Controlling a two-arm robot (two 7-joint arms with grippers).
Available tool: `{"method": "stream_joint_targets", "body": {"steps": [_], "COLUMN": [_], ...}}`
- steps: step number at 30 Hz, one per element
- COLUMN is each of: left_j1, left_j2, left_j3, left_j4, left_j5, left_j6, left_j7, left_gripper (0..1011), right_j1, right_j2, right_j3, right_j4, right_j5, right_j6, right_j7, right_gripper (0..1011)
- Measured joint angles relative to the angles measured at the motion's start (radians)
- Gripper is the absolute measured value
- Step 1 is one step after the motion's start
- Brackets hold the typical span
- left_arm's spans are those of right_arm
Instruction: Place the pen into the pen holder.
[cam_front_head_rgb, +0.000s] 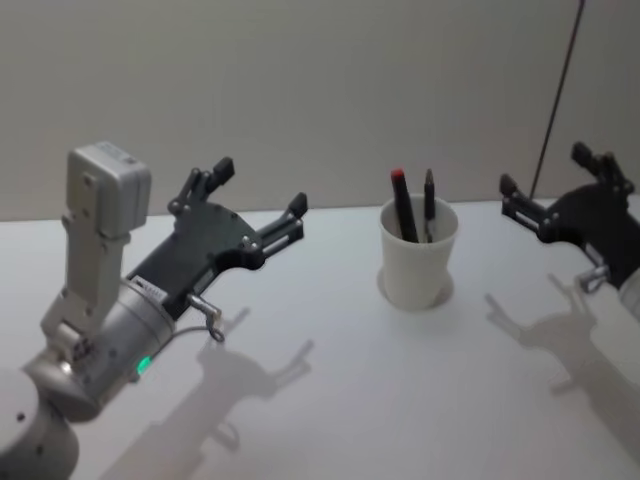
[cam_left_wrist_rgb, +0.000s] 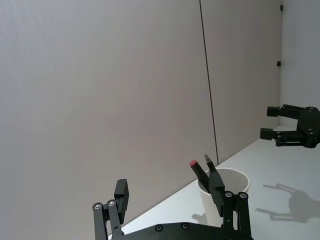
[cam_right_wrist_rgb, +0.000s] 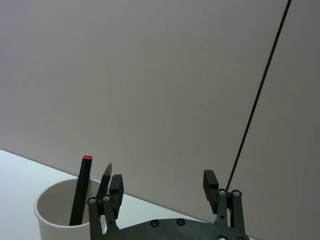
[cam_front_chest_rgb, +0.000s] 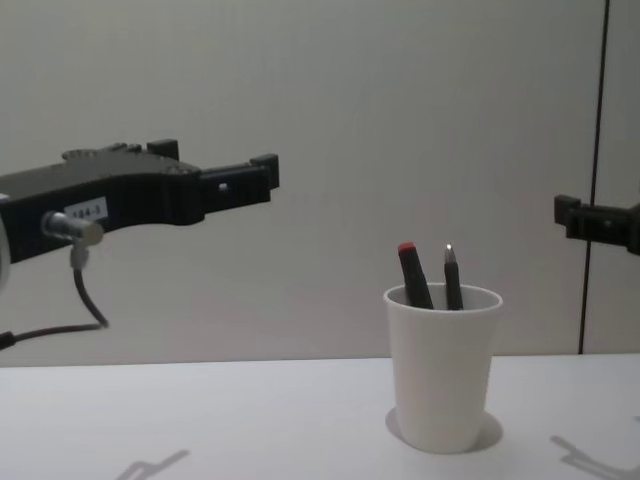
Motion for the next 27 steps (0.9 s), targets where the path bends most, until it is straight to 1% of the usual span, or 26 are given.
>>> {"method": "stream_joint_targets", "body": {"steps": [3,6,7,10,11,15,17,18,22,23,27], "left_j1": [-0.003,-0.014,-0.021,-0.042,-0.048,-0.087,-0.101,-0.115,-0.140,-0.151,-0.172], "left_j2": [-0.003,-0.014,-0.020,-0.041,-0.047,-0.085,-0.100,-0.114,-0.137,-0.149,-0.169], "left_j3": [0.002,0.009,0.014,0.030,0.034,0.061,0.072,0.082,0.099,0.107,0.122], "left_j4": [0.005,0.022,0.032,0.064,0.073,0.131,0.153,0.174,0.211,0.227,0.259], "left_j5": [0.005,0.019,0.028,0.058,0.066,0.119,0.140,0.158,0.192,0.208,0.237], "left_j6": [0.000,0.000,0.000,0.000,0.000,0.000,0.000,0.000,0.000,0.000,0.000], "left_j7": [0.002,0.008,0.012,0.025,0.028,0.052,0.061,0.070,0.084,0.090,0.103], "left_gripper": [1001,1001,1001,1001,1001,1001,1001,1001,1001,1001,1001], "right_j1": [-0.008,-0.028,-0.041,-0.062,-0.076,-0.103,-0.111,-0.113,-0.115,-0.115,-0.115], "right_j2": [-0.007,-0.026,-0.038,-0.058,-0.072,-0.098,-0.105,-0.107,-0.109,-0.109,-0.109], "right_j3": [0.003,0.010,0.015,0.022,0.027,0.037,0.040,0.041,0.042,0.042,0.042], "right_j4": [-0.001,-0.004,-0.007,-0.011,-0.013,-0.018,-0.019,-0.019,-0.020,-0.020,-0.020], "right_j5": [0.002,0.007,0.010,0.015,0.019,0.026,0.028,0.028,0.029,0.029,0.029], "right_j6": [0.000,0.000,0.000,0.000,0.001,0.001,0.001,0.001,0.001,0.001,0.001], "right_j7": [0.000,0.001,0.001,0.001,0.002,0.003,0.003,0.003,0.004,0.004,0.004], "right_gripper": [1001,1001,1002,1001,1001,1001,1001,1001,1002,1002,1001]}}
